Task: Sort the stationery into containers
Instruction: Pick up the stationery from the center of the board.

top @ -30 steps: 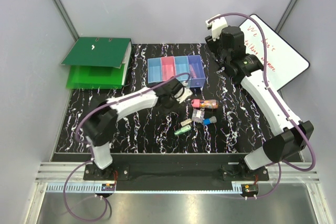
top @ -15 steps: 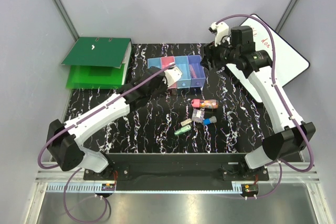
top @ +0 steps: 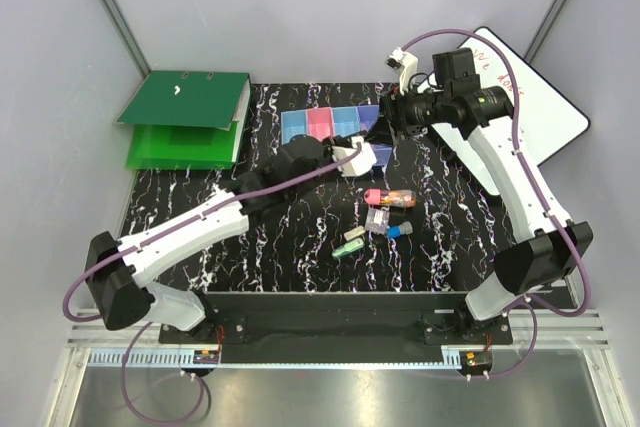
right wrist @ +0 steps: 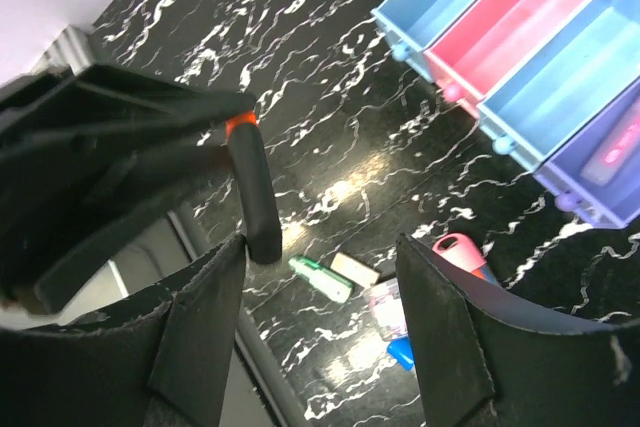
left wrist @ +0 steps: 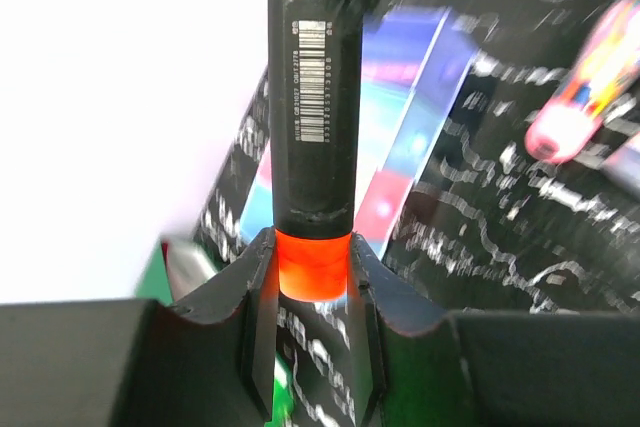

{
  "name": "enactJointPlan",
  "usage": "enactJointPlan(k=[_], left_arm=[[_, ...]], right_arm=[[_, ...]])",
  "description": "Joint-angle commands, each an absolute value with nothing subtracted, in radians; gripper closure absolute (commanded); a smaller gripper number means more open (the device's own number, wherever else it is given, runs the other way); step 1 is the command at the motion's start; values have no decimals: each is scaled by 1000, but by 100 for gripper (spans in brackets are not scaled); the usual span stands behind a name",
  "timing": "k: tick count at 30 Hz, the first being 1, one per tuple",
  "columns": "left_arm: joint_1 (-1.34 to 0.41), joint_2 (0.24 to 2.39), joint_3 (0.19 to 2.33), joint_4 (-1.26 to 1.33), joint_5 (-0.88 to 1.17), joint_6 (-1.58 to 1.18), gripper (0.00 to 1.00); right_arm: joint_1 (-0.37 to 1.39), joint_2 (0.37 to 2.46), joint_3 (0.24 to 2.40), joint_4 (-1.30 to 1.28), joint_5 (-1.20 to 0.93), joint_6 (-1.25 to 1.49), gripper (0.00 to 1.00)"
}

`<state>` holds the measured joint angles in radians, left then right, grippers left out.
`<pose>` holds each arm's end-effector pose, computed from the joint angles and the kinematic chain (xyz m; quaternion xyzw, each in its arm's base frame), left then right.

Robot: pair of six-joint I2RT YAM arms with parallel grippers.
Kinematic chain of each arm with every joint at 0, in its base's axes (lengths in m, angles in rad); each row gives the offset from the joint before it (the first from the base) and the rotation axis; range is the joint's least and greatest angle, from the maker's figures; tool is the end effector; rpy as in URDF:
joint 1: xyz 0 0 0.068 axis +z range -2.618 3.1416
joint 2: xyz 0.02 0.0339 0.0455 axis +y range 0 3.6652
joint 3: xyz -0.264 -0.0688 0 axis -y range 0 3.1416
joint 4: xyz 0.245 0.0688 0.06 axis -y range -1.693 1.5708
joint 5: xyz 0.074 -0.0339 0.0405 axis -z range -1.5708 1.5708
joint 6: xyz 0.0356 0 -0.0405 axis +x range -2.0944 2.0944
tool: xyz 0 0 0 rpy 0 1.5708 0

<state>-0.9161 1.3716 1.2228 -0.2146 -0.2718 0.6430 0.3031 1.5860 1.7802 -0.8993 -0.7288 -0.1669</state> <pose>0.2025 -0.2481 0.3568 0.5187 0.6342 0.0339 0.5724 0.3073 0.1209 0.4185 -0.3429 0.7900 0.3494 0.3690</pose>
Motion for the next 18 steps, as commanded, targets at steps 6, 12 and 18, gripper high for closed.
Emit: enactJointPlan(k=[6,12,18], left_arm=[[-974,1371,1250,-97,-215,713,100],[-979,1385,1255,-83,-216,716,100],[-982,1401,1261,-71,-216,716,100]], right_arm=[[307,1582,1844,-917,-781,-186,32],[310,1580,1829,-911,-776,-183,44],[318,1574,1832,-907,-762,-173,73]])
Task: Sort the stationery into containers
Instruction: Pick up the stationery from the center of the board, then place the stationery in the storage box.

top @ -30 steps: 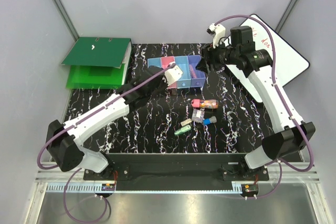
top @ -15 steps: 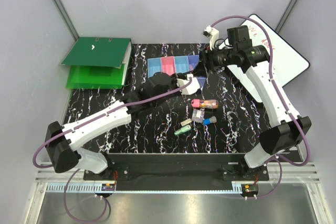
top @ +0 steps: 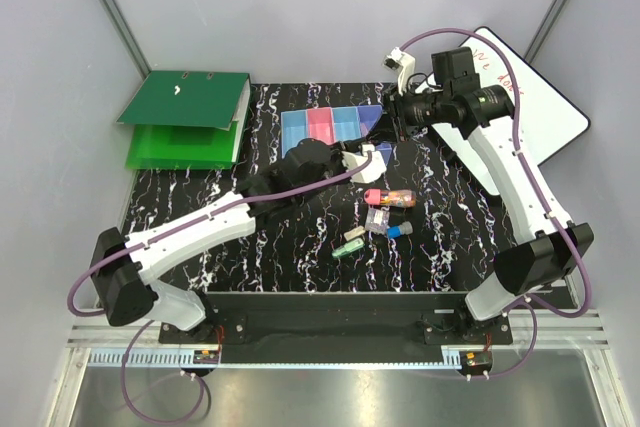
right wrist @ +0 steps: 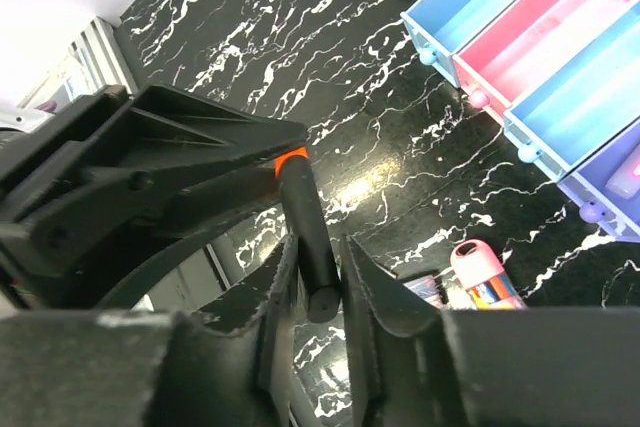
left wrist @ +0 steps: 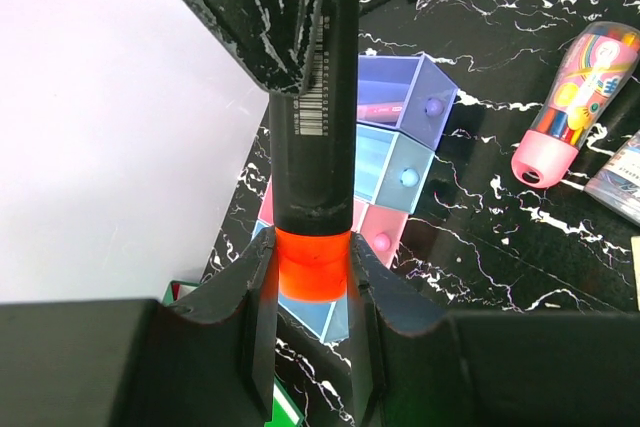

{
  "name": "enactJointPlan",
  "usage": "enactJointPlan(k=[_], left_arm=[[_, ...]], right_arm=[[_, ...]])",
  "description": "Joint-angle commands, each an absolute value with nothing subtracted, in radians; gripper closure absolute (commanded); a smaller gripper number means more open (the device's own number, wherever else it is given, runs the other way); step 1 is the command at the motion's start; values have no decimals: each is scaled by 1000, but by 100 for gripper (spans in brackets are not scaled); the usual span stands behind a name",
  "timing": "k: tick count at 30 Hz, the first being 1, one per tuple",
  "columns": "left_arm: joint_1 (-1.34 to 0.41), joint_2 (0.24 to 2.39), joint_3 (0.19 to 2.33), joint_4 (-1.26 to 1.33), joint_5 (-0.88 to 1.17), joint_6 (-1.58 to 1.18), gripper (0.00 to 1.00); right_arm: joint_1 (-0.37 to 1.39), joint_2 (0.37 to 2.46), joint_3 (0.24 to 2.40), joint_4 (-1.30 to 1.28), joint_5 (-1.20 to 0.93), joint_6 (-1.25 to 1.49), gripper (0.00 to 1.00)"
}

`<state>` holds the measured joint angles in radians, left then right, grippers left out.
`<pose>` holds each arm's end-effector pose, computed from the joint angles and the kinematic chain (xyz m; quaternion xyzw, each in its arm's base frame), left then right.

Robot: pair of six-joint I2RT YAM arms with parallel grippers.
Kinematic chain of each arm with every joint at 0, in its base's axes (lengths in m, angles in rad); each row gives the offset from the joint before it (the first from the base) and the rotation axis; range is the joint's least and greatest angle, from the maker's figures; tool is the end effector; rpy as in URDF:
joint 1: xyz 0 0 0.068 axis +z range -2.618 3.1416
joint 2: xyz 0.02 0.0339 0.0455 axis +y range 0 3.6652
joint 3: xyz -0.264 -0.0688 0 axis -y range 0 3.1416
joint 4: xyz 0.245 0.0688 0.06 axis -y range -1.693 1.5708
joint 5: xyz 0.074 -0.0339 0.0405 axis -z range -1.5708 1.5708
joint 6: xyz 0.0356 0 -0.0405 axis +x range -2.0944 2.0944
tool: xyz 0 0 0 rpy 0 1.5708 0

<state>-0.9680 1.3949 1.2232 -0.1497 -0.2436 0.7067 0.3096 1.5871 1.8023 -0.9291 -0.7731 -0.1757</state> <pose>0.1933 -0.2657 0.3564 0.5505 0.5918 0.0221 0.5884 0.3030 0.1230 0.4233 -0.3545 0.7802 0.3679 0.3610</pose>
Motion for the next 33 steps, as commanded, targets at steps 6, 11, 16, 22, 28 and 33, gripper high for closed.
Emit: enactJointPlan(k=[6,11,16,22,28,33], left_arm=[[-982,1416,1264,-32,-239,729,100],[-982,1419,1269,-25,-244,733,100],[-982,1424,1275,-20,-250,739,100],[-982,1428,1275,-25,-267,739,81],[-980,1393,1224,-20,-325,741,15],[-976,1296,1178,-106,-386,695,1]], right_arm=[[330,1546,1792,-904,-752,-186,54],[334,1536,1773,-907,-747,-192,55],[334,1528,1760,-905,-732,-198,83],[334,1535,1764,-904,-703,-196,100],[336,1532,1756,-893,-638,-196,100],[336,1542,1727,-816,-422,-179,100]])
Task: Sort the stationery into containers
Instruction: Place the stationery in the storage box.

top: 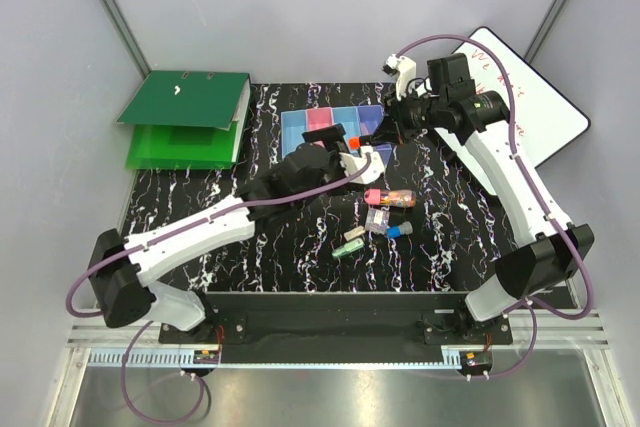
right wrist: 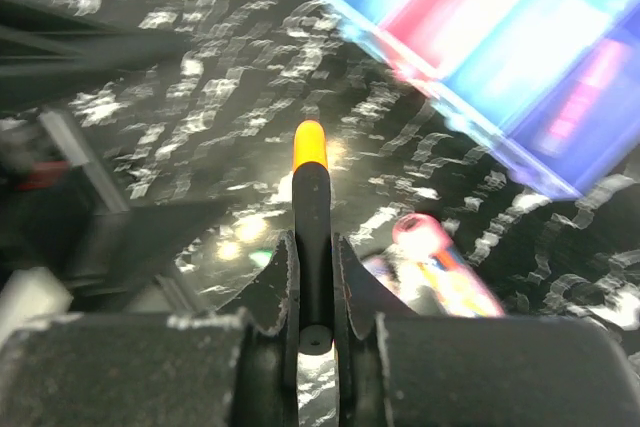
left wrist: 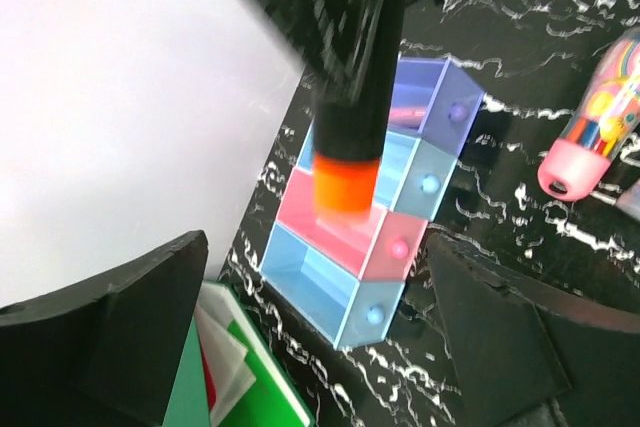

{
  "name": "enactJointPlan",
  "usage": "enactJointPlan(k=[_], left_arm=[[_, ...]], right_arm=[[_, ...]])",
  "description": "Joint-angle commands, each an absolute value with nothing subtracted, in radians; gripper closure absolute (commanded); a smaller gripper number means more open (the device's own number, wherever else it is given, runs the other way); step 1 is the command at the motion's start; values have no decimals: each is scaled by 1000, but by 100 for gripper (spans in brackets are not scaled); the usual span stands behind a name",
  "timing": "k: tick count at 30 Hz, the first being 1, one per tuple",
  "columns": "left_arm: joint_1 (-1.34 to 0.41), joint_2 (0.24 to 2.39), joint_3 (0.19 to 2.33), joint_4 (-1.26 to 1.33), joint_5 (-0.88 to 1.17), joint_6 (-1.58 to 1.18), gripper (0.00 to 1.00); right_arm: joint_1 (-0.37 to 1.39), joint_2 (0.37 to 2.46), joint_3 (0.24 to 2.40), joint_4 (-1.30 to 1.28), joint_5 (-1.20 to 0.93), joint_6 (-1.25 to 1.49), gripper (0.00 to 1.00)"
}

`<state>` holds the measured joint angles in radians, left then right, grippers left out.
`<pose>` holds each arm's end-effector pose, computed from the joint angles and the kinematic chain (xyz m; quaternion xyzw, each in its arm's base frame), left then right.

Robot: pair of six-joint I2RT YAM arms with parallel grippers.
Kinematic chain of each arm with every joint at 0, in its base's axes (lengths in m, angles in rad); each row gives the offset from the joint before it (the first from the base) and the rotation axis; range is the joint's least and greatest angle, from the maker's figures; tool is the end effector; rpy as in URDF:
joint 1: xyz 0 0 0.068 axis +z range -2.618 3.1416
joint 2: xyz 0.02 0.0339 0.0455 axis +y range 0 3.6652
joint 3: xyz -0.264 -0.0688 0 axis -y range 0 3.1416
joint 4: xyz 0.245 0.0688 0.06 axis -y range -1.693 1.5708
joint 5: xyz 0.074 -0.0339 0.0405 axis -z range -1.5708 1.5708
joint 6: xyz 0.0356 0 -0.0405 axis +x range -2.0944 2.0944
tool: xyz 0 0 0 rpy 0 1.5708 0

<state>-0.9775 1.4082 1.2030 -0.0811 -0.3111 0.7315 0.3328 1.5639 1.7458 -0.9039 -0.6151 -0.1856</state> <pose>0.1951 -0.2699 0.3524 0.5357 0.5894 0.0505 0.6025 0.3011 0.1258 0.4127 -0.3431 0.8076 0.3040 0.3711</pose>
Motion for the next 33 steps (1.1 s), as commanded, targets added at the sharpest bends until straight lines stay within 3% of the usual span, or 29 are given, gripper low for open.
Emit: enactJointPlan(k=[1,6,12,19,33], left_arm=[[-974,1248,1155,-129,-390,677,1],[-973,1105,1057,-276,-416,646,1],[-973,976,911,-339,-451,657,1],[-966,940,859,-325,-442,683,1],[-960,982,844,-290,-413,606,1]], right_arm=[[337,1546,1711,-792,-367,-176,100],[350,1663,1703,-634,24,-170,100],[383,1879,1807,-545,199,-219,100],[385,2116,1959,-491,256,-256,100],[383,2355,2146,-453,241,-252,100]])
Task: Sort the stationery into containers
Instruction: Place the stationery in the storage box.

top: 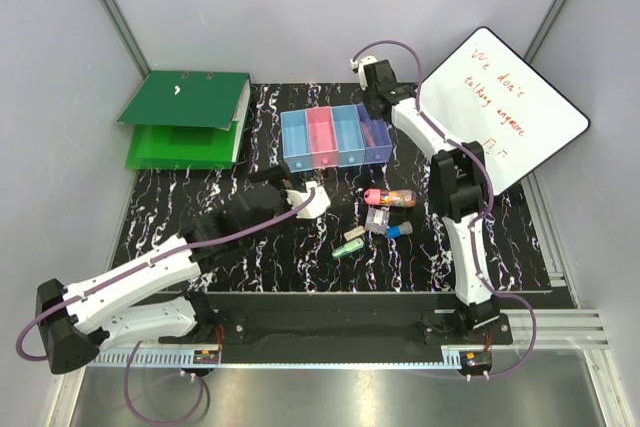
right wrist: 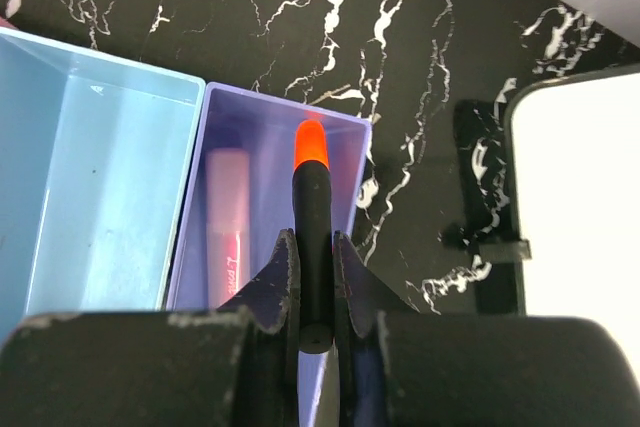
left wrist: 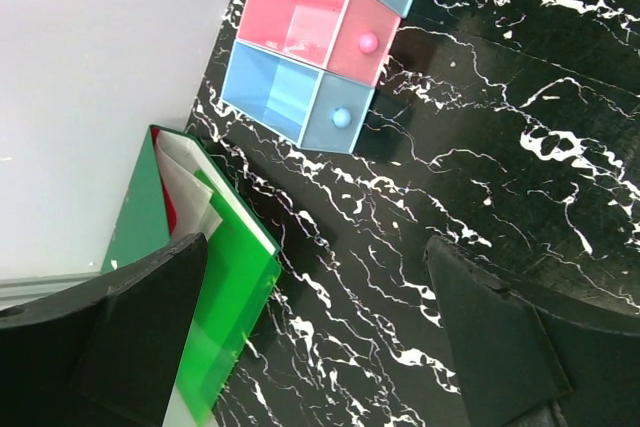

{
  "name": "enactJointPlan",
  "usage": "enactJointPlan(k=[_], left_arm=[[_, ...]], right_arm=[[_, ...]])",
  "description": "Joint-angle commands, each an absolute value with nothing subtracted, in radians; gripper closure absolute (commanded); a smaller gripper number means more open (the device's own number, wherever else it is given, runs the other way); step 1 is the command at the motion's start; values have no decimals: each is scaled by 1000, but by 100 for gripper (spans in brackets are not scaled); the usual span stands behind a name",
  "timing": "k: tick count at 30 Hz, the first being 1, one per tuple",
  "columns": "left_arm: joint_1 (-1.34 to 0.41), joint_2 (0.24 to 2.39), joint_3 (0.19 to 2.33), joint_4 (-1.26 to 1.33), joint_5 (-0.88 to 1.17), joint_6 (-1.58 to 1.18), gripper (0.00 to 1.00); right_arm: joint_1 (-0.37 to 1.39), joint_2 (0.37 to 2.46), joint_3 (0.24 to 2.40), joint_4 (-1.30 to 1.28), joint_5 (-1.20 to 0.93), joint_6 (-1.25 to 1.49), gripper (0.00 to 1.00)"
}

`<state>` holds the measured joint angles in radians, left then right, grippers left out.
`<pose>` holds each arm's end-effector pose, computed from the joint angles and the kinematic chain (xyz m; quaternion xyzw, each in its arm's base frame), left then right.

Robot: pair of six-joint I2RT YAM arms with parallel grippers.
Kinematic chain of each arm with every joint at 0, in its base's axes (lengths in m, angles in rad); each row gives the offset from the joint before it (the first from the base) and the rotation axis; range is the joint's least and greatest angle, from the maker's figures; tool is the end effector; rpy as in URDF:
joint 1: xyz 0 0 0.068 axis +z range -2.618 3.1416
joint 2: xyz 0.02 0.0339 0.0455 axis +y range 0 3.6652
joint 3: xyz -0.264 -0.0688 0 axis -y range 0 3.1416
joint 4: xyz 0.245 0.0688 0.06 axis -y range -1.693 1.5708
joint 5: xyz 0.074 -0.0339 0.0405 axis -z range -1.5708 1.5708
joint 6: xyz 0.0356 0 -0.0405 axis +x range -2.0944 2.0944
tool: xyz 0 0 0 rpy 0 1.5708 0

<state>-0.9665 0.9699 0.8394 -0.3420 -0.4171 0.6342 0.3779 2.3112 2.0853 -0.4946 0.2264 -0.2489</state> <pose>0.1348 -0.1698 0.3104 0.5236 0.6587 0.0897 0.5328 0.4974 0.1889 0.2403 -0.2347 0.8754 -0.0763 0.4156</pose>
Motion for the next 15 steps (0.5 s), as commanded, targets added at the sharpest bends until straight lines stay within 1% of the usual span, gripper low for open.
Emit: enactJointPlan(k=[1,8,9,11,12,15], left_arm=[[-960,985,848,-290,-414,607,1],[-957,1011,884,-290,-416,624,1],[-957,1014,888,-290,-416,626,1],[-956,1016,890,-290,-417,630,1],[-956,1019,893,-291,-417,637,1],[-951,1022,902,-290,-416,644,1]], right_arm=[[385,2365,2145,-451,236,-247,100],[390,2399,2134,-456,221,-232,100],[393,2398,2125,-457,219,-232,98],[397,2388,2117,-463,210,-235,88],[400,2382,2108,-466,207,-236,75],[405,2353,2076,-474,201,-239,66]])
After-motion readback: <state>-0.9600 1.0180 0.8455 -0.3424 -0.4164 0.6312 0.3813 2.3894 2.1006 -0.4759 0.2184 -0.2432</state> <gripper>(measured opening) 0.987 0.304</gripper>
